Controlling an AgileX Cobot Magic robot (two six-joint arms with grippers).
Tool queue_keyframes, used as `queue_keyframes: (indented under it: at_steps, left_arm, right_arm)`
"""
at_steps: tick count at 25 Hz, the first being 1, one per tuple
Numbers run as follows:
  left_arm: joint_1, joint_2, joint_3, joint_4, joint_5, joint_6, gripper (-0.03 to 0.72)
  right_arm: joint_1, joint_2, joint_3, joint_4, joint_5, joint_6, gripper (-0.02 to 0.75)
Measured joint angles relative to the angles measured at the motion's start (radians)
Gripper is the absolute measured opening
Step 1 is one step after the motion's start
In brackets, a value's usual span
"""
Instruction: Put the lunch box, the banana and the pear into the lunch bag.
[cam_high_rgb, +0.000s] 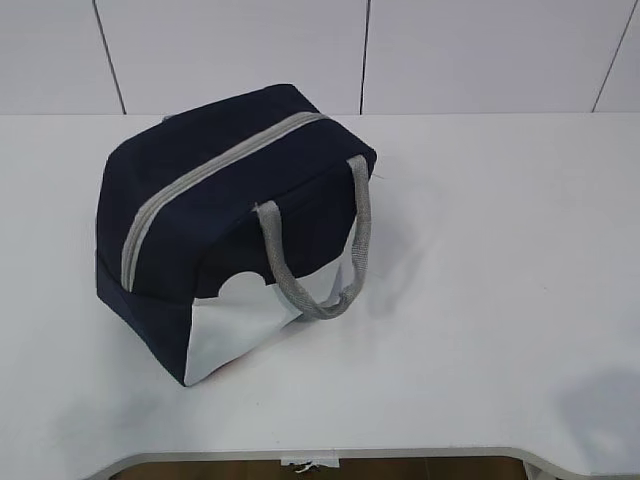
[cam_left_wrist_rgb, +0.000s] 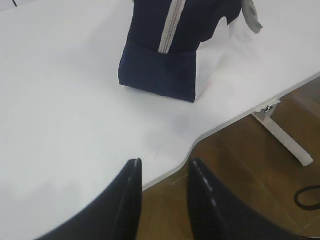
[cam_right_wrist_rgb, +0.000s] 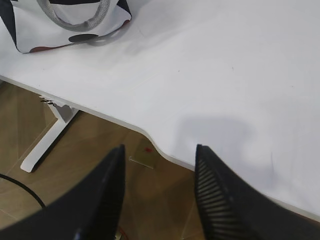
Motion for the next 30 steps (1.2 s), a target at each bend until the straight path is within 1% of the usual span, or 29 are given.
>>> queue_keyframes:
  at_steps: [4,6,8,12,14,17,30]
  left_arm:
    - [0.006,0.0,0.0,0.002,-0.002,-0.002,0.24]
    - [0.036,0.0,0.0,0.002,-0.002,-0.002,0.24]
    - [0.098,0.0,0.0,0.002,-0.002,-0.002,0.24]
    - [0.248,0.0,0.0,0.002,-0.002,-0.002,0.24]
    - [0.292,0.0,0.0,0.002,-0.002,-0.004,0.24]
    - [0.306,0.0,0.0,0.002,-0.002,-0.004,0.24]
    - [0.307,0.0,0.0,0.002,-0.002,-0.004,0.24]
  right_arm:
    - [-0.002,0.0,0.001,0.0,-0.004,0.002,0.361]
    - [-0.025,0.0,0.001,0.0,-0.004,0.002,0.361]
    - [-0.075,0.0,0.001,0.0,-0.004,0.002,0.361]
    - [-0.215,0.0,0.001,0.0,-0.009,0.002,0.361]
    - [-0.243,0.0,0.001,0.0,-0.008,0.002,0.361]
    - [-0.252,0.0,0.001,0.0,-0.008,0.002,0.361]
    - [-0.252,0.0,0.001,0.0,-0.008,0.004,0.361]
